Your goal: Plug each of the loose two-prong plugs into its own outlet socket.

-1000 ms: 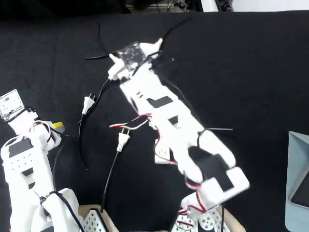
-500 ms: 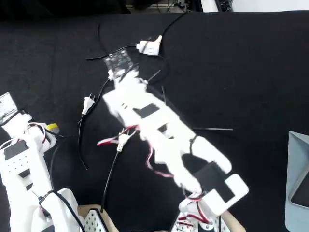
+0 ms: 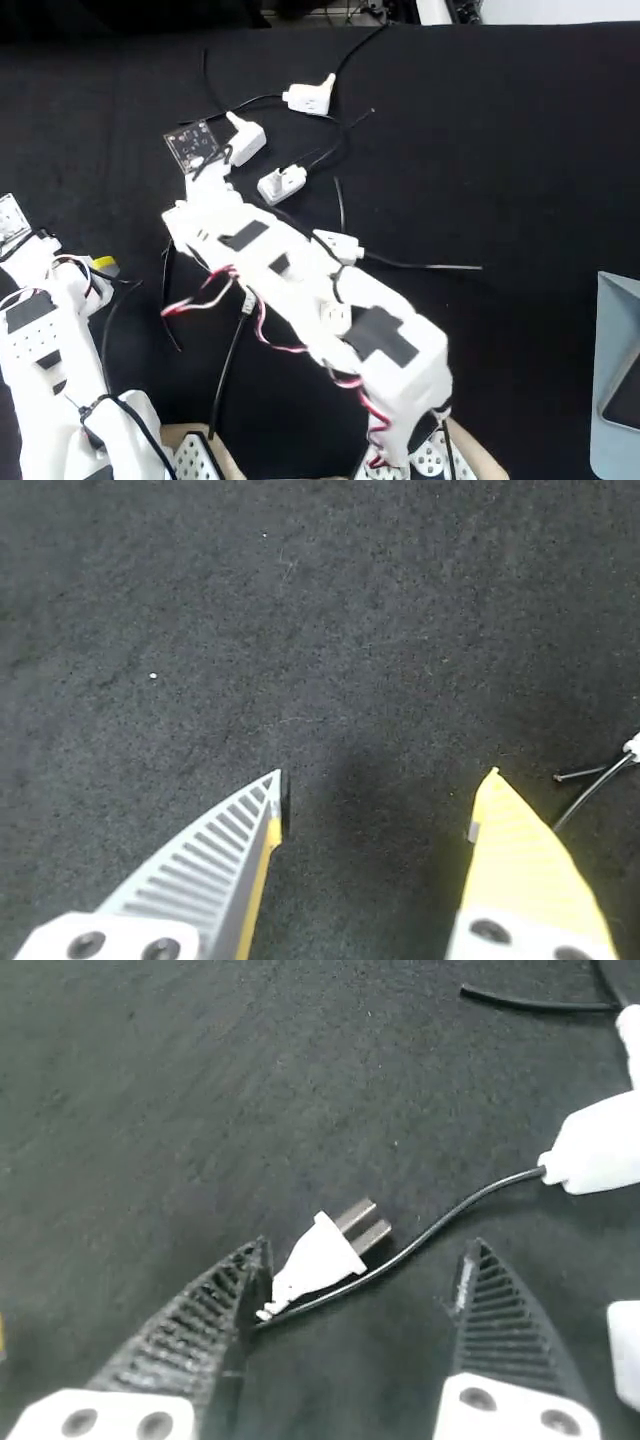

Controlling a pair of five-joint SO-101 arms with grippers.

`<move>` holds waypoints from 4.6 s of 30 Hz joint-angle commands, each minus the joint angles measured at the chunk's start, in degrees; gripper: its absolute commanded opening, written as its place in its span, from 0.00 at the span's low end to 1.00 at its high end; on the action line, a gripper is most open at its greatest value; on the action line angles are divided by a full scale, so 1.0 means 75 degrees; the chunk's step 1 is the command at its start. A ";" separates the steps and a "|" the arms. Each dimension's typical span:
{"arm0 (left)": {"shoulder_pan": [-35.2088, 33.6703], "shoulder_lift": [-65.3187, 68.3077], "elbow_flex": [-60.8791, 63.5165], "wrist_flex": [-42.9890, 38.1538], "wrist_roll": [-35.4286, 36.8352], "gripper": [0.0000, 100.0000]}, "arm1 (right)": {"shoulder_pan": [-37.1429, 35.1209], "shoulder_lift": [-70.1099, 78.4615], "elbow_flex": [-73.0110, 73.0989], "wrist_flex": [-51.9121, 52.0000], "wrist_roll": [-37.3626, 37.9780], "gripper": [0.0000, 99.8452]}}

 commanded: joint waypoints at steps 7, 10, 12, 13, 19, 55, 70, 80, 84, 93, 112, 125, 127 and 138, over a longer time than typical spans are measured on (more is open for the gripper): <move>-0.0029 -0.0176 -0.0100 -0.0141 0.0035 0.30 | -0.0211 0.1330 -0.1741 0.0363 -0.0082 0.28; -0.0018 -0.0176 -0.0100 -0.0141 0.0035 0.30 | -0.0211 0.1588 -0.2327 0.1407 -0.0082 0.26; -0.0018 -0.0176 -0.0100 -0.0152 0.0035 0.30 | -0.0211 0.1705 -0.2714 0.2040 -0.0176 0.18; -0.0018 -0.0176 -0.0100 -0.0152 0.0035 0.30 | -0.0199 0.1729 -0.2878 0.2274 -0.0328 0.13; -0.0018 -0.0176 -0.0088 -0.0152 0.0035 0.30 | -0.0164 0.1741 -0.3253 0.2930 -0.0633 0.02; -0.0006 -0.0176 -0.0076 -0.0152 0.0035 0.30 | -0.0270 0.2678 -0.4026 0.2309 -0.0176 0.01; -0.0006 -0.0176 -0.0064 -0.0164 0.0023 0.30 | 0.0645 -0.2327 -0.0018 0.2473 -0.0750 0.01; 0.0158 -0.0176 -0.0053 -0.0164 0.0023 0.30 | 0.2168 -0.7895 0.4566 0.2462 -0.1254 0.01; 0.0158 -0.0176 -0.0053 -0.0164 0.0023 0.30 | 0.2766 -0.9770 0.6042 0.2462 -0.1266 0.01; 0.0158 -0.0176 -0.0053 -0.0164 0.0023 0.30 | 0.4056 -1.2724 0.8199 0.2872 -0.0914 0.11; 0.0158 -0.0176 -0.0053 -0.0164 -0.0012 0.30 | 0.4900 -1.0403 0.5140 0.7056 0.4103 0.16; 0.0158 -0.0117 -0.0029 -0.0281 -0.0023 0.30 | 0.5779 -0.6066 0.2538 0.7303 0.5404 0.16; 0.0158 -0.0105 0.0088 -0.0481 -0.0023 0.30 | 0.5755 -0.5609 0.2303 0.6845 0.5216 0.16; 0.0158 -0.0176 0.0217 -0.0633 -0.0023 0.30 | 0.4982 -0.3382 0.2467 0.3399 0.4302 0.08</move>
